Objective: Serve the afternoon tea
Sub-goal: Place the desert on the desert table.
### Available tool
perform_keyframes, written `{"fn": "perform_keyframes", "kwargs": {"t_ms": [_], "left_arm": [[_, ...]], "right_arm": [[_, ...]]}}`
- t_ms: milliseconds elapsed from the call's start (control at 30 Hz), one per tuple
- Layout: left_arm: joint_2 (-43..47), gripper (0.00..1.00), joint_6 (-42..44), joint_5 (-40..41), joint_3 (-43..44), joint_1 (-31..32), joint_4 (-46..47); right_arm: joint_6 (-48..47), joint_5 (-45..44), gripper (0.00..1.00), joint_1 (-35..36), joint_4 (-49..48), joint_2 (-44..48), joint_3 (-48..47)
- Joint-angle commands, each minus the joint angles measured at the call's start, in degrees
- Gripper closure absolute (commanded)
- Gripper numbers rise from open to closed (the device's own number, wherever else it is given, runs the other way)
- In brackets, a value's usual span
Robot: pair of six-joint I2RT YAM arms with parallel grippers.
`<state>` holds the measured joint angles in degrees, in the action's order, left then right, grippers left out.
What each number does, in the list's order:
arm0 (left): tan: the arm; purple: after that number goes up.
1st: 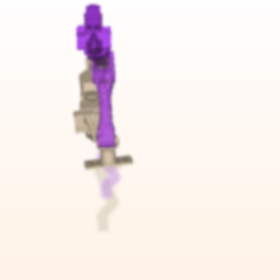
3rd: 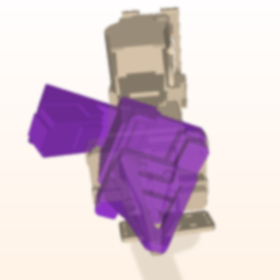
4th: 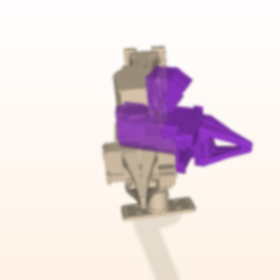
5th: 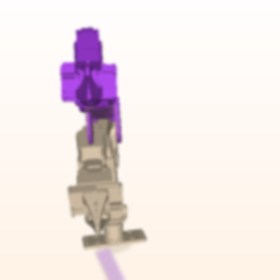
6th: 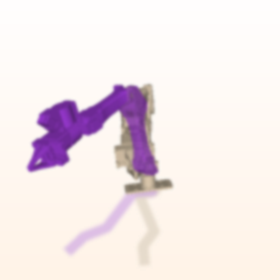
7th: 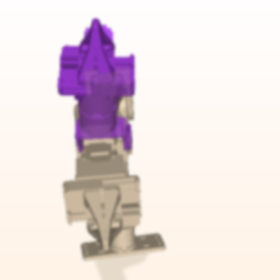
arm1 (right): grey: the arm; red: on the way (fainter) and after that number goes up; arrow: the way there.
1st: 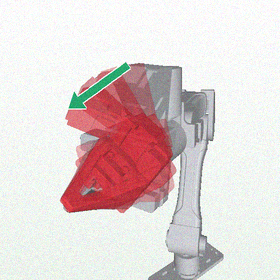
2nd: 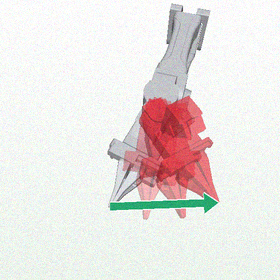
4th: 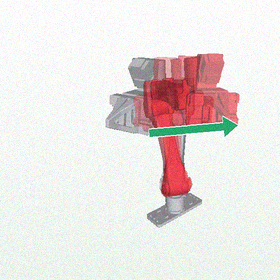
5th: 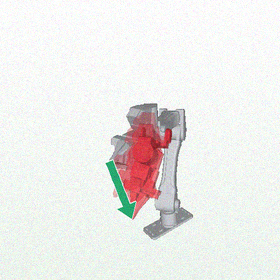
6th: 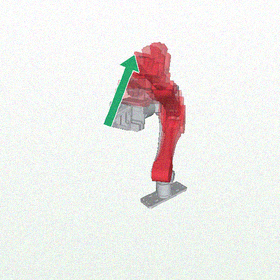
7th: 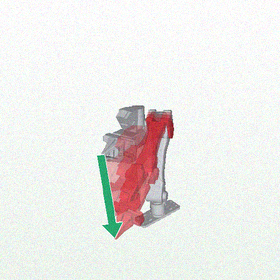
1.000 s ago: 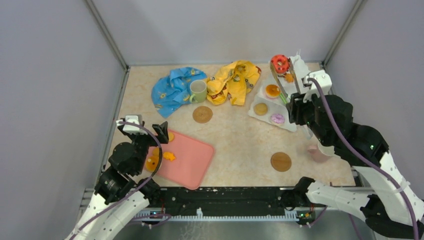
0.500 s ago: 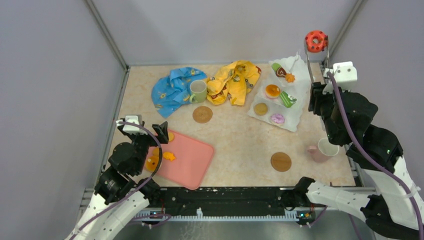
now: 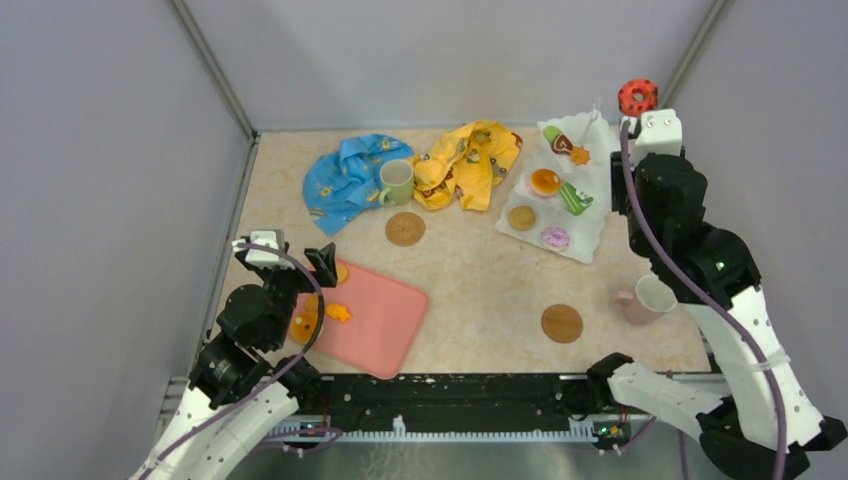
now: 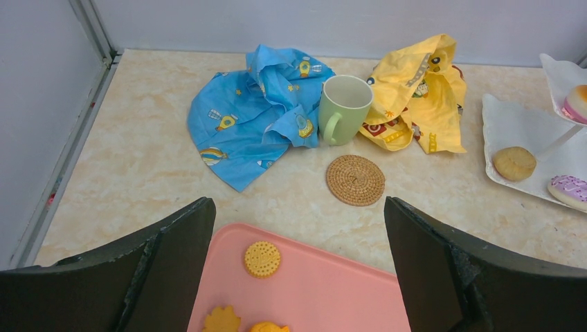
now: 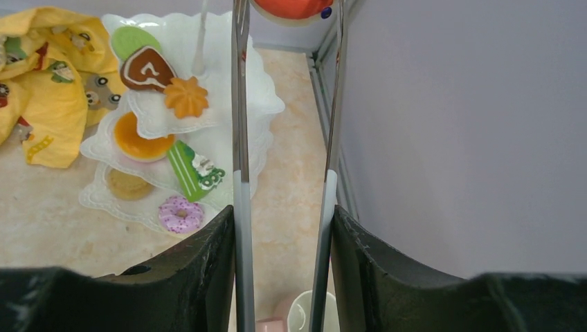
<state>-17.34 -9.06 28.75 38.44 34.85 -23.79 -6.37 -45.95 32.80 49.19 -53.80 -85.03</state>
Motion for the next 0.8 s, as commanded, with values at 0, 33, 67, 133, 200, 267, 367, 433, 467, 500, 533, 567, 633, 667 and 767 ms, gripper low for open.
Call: {"fn": "perform_keyframes", "kwargs": {"t_ms": [0,33,67,133,200,267,367,433,467,500,533,567,633,667,767], "left_arm": [[0.69,0.01,0.14,0.08,-0.07,-0.2,1.75],[0.73,0.01,0.23,0.06,-0.12,-0.22,1.76],[0.63,0.01,0.27,-0.01,-0.18,-0.22,1.78],[0.58,0.01,0.33,-0.05,-0.18,-0.21,1.95],[0.4,0.01,0.41,-0.17,-0.26,-0.14,2.19],[0.16,0.01,0.48,-0.24,-0.18,-0.21,2.34],[-0.11,0.01,0.58,-0.23,-0.18,-0.17,2.23],[0.04,0.01,0.62,-0.19,-0.18,-0.2,2.22],[0.17,0.01,0.62,-0.11,-0.15,-0.2,2.2],[0.24,0.01,0.61,-0.17,-0.19,-0.21,2.29],[0.28,0.01,0.62,-0.19,-0.26,-0.14,2.26],[0.25,0.01,0.69,-0.19,-0.23,-0.15,2.27],[0.27,0.01,0.79,-0.1,-0.26,-0.17,2.35],[0.25,0.01,0.8,-0.1,-0.21,-0.14,2.35],[0.2,0.01,0.88,-0.03,-0.22,-0.16,2.45]], "right_arm": [[1.69,15.13,0.64,-10.34,-0.58,-1.91,-0.2],[2.28,17.43,0.64,-12.78,0.26,-2.57,-0.62],[3.06,18.98,0.64,-13.86,1.65,-3.19,-1.03],[4.23,20.37,0.64,-14.71,3.43,-4.13,-2.0],[5.32,20.99,0.63,-14.84,4.57,-4.67,-2.88],[5.89,21.86,0.63,-14.86,5.36,-5.09,-3.68],[5.94,21.87,0.63,-14.82,6.27,-6.16,-4.12],[5.94,20.78,0.61,-14.88,7.38,-6.93,-4.52],[6.0,20.55,0.61,-14.89,7.47,-6.94,-4.41],[5.94,20.43,0.6,-14.88,7.35,-6.86,-4.22],[5.94,19.96,0.6,-14.92,7.35,-6.77,-4.04],[5.98,19.67,0.6,-14.95,7.53,-6.82,-4.03],[5.93,19.77,0.6,-14.93,7.62,-6.83,-3.88],[5.93,20.02,0.6,-14.95,7.53,-6.84,-3.67],[5.98,20.35,0.6,-14.94,7.62,-6.87,-3.18]]}}
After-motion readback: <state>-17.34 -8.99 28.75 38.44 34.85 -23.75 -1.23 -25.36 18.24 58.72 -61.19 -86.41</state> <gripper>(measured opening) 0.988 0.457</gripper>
